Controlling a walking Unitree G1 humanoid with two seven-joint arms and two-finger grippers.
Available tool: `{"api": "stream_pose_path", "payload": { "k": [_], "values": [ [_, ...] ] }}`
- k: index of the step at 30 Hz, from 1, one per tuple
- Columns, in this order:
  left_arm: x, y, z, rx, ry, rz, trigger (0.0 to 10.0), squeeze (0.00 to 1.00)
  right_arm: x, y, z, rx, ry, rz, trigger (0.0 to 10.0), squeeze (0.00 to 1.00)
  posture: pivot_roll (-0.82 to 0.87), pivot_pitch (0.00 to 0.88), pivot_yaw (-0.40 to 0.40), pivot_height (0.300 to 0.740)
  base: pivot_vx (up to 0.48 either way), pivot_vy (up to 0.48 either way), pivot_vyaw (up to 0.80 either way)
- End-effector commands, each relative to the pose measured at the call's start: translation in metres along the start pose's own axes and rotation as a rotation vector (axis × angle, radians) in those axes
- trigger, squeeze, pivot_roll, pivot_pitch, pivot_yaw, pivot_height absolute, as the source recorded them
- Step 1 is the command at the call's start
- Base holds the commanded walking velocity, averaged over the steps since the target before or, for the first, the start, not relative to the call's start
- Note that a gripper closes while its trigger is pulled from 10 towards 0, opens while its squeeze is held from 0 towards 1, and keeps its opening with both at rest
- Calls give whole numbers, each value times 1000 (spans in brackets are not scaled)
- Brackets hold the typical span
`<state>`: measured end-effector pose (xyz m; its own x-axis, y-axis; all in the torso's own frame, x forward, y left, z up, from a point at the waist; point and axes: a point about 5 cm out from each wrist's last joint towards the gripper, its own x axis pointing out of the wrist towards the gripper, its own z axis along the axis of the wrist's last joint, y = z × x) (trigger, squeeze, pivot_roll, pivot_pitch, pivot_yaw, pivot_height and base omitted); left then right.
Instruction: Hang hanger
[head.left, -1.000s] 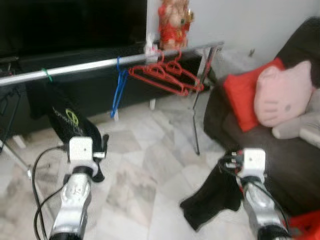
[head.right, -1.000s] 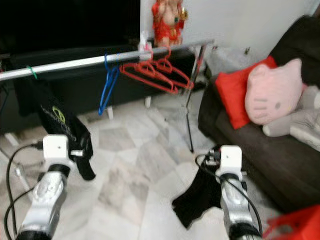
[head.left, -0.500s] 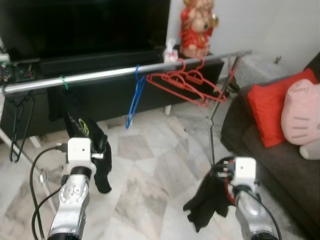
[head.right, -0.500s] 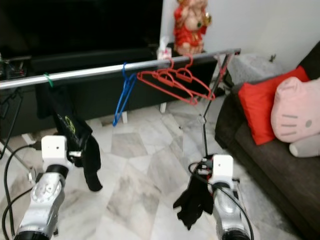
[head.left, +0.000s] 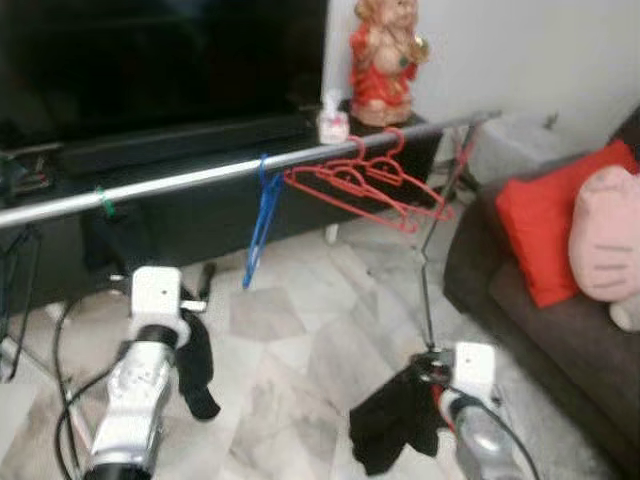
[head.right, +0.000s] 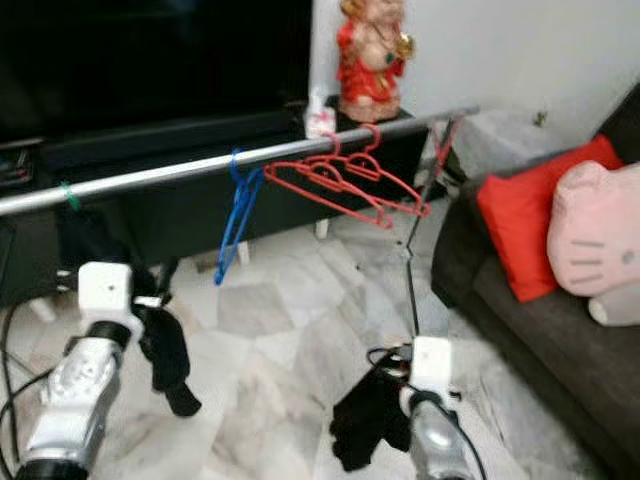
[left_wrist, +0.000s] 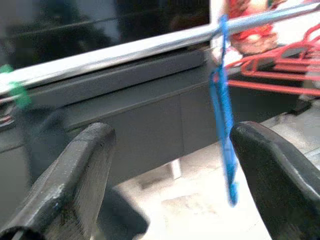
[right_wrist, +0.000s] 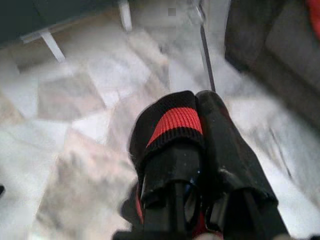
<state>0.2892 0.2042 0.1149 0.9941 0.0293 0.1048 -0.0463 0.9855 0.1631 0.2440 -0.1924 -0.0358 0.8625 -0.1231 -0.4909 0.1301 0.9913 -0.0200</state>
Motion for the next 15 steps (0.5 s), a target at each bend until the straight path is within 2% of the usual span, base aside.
{"api": "stream_pose_path", "payload": {
  "k": [1,9,15],
  "values": [
    [-1,-11,2,-31,1,-47,10000,0,-2,-11,-6,-14,35,-30,10000,0,-24,0,-37,740,319,0,0],
    [2,-16,3,-52,14,-62,10000,0,-6,-7,-22,-12,131,-23,10000,0,-36,0,-20,740,322,0,0],
    [3,-21,1,-53,37,-99,10000,0,-15,-10,-40,-59,212,-3,10000,0,-44,0,-13,740,322,0,0]
  ]
}}
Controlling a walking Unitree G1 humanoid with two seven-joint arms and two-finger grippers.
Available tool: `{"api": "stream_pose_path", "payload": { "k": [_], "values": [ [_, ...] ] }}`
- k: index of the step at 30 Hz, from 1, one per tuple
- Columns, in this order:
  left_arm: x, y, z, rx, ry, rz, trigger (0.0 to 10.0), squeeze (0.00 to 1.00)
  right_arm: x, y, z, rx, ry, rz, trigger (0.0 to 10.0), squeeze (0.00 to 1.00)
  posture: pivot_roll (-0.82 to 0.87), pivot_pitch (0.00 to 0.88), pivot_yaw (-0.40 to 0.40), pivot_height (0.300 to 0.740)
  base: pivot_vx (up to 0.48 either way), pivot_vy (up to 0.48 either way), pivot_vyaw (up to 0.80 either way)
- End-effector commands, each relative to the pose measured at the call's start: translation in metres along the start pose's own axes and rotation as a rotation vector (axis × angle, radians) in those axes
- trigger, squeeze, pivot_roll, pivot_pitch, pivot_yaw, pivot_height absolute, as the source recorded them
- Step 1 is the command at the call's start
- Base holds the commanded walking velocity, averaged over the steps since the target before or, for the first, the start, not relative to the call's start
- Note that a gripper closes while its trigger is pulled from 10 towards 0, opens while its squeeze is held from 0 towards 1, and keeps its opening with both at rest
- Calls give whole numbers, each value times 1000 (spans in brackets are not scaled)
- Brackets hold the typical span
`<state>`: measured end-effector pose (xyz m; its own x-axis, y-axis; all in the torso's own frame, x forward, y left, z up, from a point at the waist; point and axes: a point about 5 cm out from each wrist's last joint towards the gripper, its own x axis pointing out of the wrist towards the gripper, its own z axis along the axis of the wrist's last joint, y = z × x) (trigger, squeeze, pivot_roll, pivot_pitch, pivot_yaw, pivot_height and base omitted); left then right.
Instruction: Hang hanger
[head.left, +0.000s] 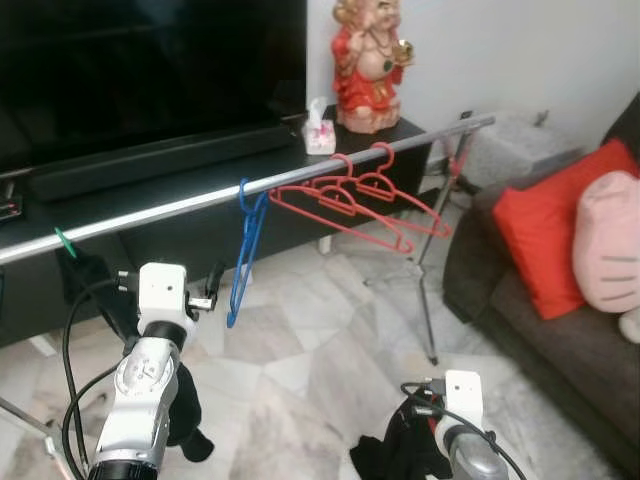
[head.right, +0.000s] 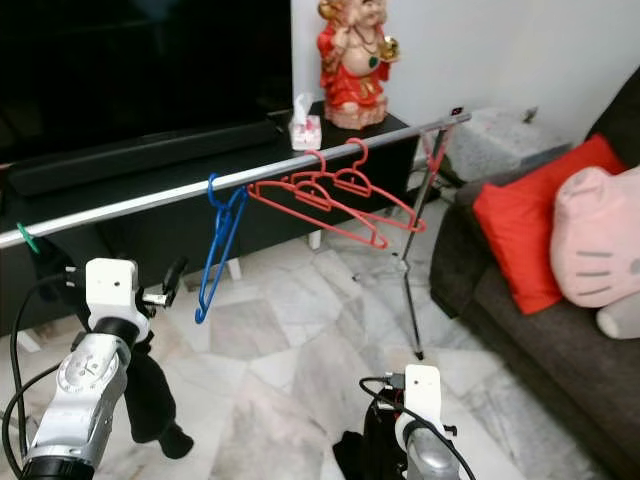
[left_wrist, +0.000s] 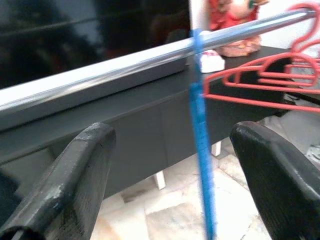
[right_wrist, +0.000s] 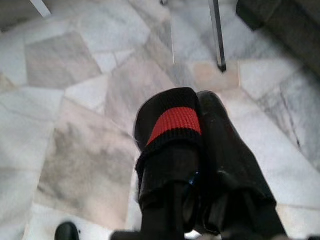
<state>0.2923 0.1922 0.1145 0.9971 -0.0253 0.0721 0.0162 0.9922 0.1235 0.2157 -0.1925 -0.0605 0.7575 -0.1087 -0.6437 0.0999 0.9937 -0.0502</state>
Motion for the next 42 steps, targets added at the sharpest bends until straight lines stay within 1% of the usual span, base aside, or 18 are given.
{"api": "stream_pose_path", "payload": {
  "k": [1,2,7,14,16,20,24,28,34,36,37,39,40,41,42],
  "values": [
    [1,-9,-1,-9,16,-42,10000,0,-2,-7,-7,-15,31,-11,10000,0,-44,0,-13,740,319,0,0],
    [0,-11,-4,-10,35,-57,10000,0,-3,-7,-11,-9,47,-18,10000,0,-44,0,-13,740,315,0,0],
    [-4,-13,-13,-1,79,-84,10000,0,-6,-6,-19,-7,81,-22,10000,0,-38,0,-13,740,314,0,0],
    [-5,-15,-19,1,114,-112,10000,0,-8,0,-27,-15,113,-2,10000,0,-40,0,-4,740,299,0,0],
    [-4,-17,-21,-4,126,-132,10000,0,-10,0,-32,-18,125,4,10000,0,-41,0,-2,740,274,0,-525],
    [-4,-19,-22,-6,137,-151,10000,0,-13,-1,-38,-17,139,2,10000,0,-43,0,2,740,0,0,-589],
    [-3,-20,-22,3,144,-158,10000,0,-13,-1,-39,-16,141,4,10000,0,-42,0,3,740,0,0,0],
    [-3,-19,-25,3,176,-151,10000,0,-12,1,-37,-26,146,12,10000,0,-41,0,2,740,0,0,0],
    [2,-15,-23,2,195,-114,10000,0,-11,5,-35,-25,145,18,10000,0,-44,0,7,740,0,0,0],
    [5,-15,-21,-26,201,-101,10000,0,-11,6,-35,-27,147,19,10000,0,-42,0,9,740,0,0,0],
    [7,-15,-23,-29,223,-97,10000,0,-11,5,-35,-30,148,19,10000,0,-41,0,10,740,0,0,0],
    [8,-16,-23,-26,233,-98,10000,0,-11,5,-35,-30,148,20,10000,0,-41,0,10,740,0,0,0],
    [12,-16,-24,-54,252,-80,10000,0,-10,6,-34,-30,146,21,10000,0,-42,0,12,740,0,0,0],
    [17,-17,-24,-64,261,-72,10000,0,-10,7,-34,-30,143,23,10000,0,-42,0,13,740,0,0,0],
    [17,-18,-24,-63,262,-72,10000,0,-10,8,-34,-31,143,23,10000,0,-42,0,13,740,0,0,0]
  ]
}}
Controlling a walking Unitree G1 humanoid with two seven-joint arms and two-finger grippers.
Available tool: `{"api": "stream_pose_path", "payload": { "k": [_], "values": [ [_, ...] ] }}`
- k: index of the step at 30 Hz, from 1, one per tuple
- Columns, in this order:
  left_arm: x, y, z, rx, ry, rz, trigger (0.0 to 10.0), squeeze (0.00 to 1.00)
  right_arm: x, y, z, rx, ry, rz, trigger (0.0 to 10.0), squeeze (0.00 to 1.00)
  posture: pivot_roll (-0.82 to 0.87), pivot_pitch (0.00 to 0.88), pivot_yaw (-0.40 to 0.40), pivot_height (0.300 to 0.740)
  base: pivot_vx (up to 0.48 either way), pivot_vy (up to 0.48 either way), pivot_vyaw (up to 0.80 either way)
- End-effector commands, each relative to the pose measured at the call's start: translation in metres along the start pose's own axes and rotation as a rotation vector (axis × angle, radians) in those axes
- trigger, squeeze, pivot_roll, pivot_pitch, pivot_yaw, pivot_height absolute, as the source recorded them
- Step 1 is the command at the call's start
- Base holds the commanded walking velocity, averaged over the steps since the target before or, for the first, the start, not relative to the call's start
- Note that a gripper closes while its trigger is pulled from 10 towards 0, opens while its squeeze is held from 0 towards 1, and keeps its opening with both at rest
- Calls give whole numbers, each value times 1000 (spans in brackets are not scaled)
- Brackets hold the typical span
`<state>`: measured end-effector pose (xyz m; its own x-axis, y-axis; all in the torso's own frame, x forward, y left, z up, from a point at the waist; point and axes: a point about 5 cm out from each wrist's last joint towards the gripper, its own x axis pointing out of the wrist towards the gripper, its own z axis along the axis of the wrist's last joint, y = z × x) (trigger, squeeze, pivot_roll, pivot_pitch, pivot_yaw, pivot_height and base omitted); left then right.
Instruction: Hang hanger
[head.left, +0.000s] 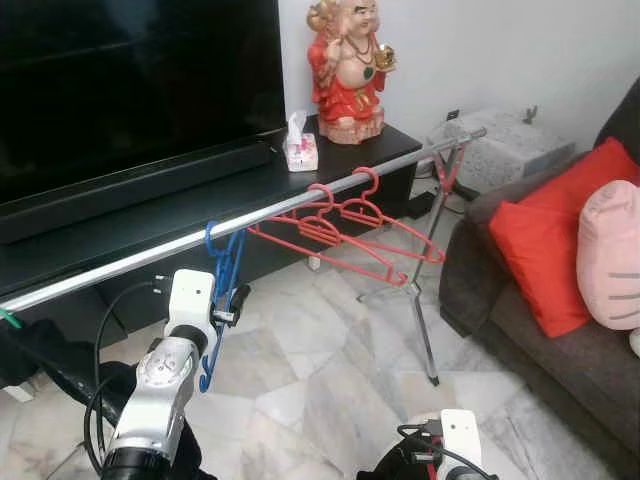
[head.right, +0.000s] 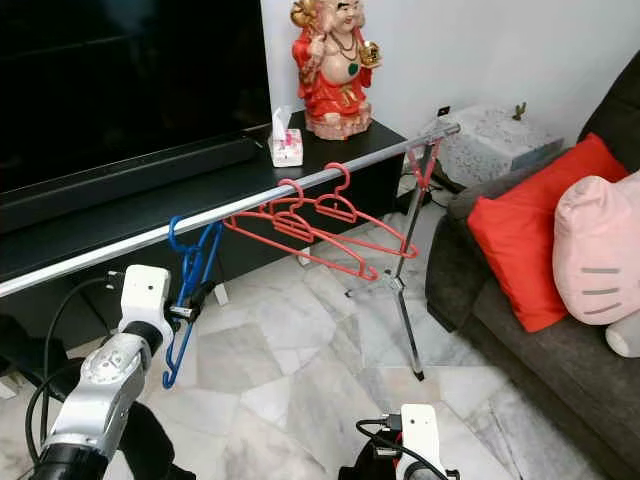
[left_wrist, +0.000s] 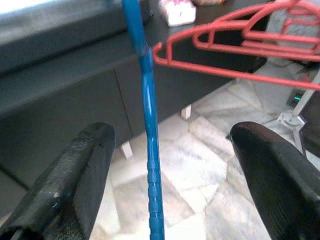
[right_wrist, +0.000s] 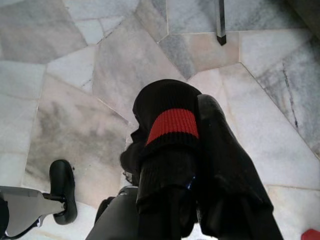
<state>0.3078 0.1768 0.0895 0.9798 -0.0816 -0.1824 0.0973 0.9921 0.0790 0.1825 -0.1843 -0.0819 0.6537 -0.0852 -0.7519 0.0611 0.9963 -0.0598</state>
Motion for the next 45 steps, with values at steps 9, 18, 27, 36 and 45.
{"api": "stream_pose_path", "payload": {
  "k": [9,18,27,36,45],
  "values": [
    [31,-13,11,23,42,0,10000,0,2,4,6,0,-20,9,10000,0,-58,0,21,740,0,0,0],
    [47,-7,4,2,121,113,10000,0,1,1,6,-22,-25,13,10000,0,-64,0,25,740,0,0,0],
    [53,-2,4,-54,131,169,10000,0,1,0,4,-27,-21,14,10000,0,-70,0,24,740,0,0,0],
    [56,-12,2,-79,119,137,0,0,2,4,7,-34,-28,16,10000,0,-77,0,22,740,0,0,0],
    [54,-8,-3,-67,137,158,0,0,2,4,8,-30,-32,13,10000,0,-77,0,22,740,0,0,0]
  ]
}}
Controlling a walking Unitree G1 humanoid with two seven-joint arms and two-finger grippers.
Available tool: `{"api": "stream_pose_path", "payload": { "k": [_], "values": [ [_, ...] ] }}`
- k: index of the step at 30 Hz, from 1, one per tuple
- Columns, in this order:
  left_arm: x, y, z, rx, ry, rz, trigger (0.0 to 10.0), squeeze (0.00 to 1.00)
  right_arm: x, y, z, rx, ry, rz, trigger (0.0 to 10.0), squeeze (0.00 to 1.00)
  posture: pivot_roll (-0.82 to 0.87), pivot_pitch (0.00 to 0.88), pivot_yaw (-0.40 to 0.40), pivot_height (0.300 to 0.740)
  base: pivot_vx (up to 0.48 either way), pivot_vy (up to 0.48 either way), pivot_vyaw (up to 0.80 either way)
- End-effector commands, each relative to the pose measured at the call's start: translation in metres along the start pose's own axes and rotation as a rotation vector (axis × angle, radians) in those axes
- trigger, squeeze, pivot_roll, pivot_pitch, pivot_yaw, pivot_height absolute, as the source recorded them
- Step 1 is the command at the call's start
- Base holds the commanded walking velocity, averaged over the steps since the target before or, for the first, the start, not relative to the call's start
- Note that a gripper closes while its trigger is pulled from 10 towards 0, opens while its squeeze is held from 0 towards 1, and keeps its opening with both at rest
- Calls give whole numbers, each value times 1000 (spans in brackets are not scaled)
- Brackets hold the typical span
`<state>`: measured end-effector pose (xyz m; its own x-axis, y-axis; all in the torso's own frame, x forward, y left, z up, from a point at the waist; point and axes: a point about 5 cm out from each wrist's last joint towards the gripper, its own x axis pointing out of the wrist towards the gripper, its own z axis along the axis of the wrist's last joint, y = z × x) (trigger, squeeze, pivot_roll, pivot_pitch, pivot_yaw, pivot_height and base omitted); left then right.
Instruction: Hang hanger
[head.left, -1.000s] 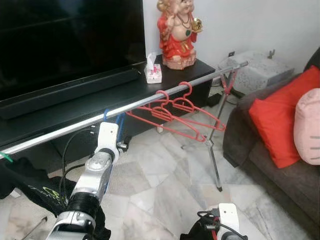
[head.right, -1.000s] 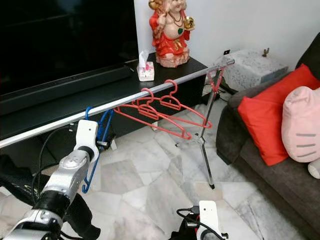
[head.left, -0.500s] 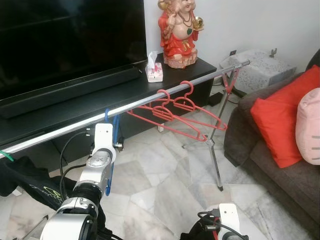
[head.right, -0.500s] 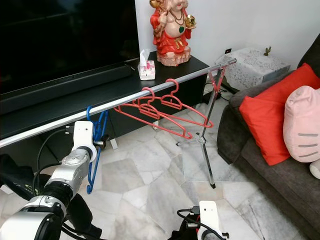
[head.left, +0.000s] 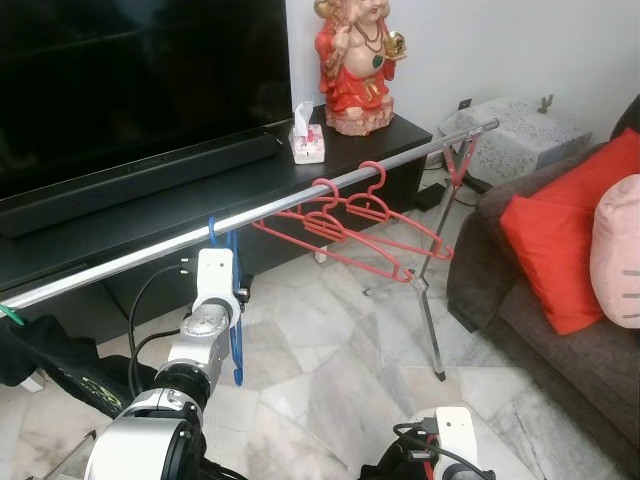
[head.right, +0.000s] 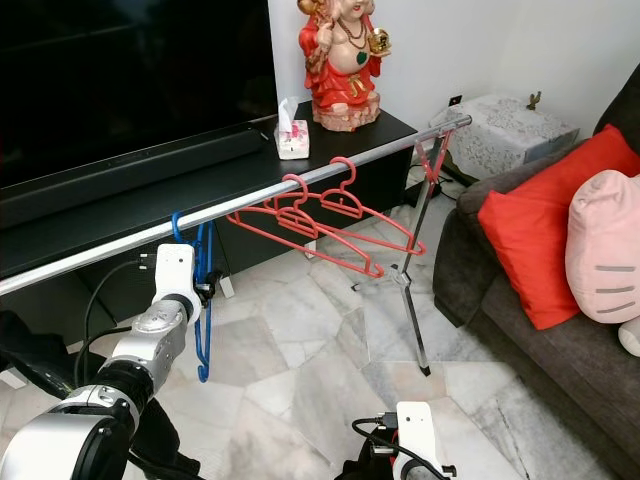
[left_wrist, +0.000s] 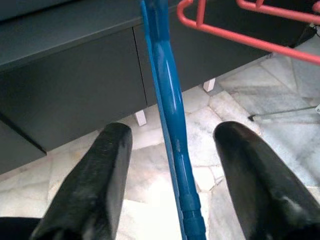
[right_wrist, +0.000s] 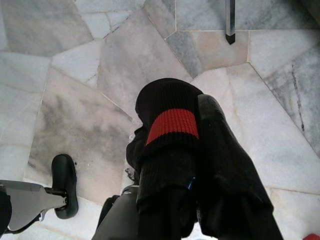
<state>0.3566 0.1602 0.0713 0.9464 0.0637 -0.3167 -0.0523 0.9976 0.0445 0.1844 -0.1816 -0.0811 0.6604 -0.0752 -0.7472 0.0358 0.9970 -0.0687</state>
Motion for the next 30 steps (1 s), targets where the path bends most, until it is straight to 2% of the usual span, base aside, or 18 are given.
{"api": "stream_pose_path", "payload": {
  "k": [1,15,30],
  "values": [
    [2,5,6,1,-12,23,0,0,1,1,6,-5,-24,3,10000,0,-77,0,22,740,0,0,0],
    [2,2,5,2,-28,17,0,0,0,-4,3,-9,-14,-2,10000,0,-77,0,23,740,0,0,0],
    [1,1,5,12,-36,13,0,0,0,0,0,-14,10,2,10000,0,-76,0,22,740,0,0,0]
  ]
}}
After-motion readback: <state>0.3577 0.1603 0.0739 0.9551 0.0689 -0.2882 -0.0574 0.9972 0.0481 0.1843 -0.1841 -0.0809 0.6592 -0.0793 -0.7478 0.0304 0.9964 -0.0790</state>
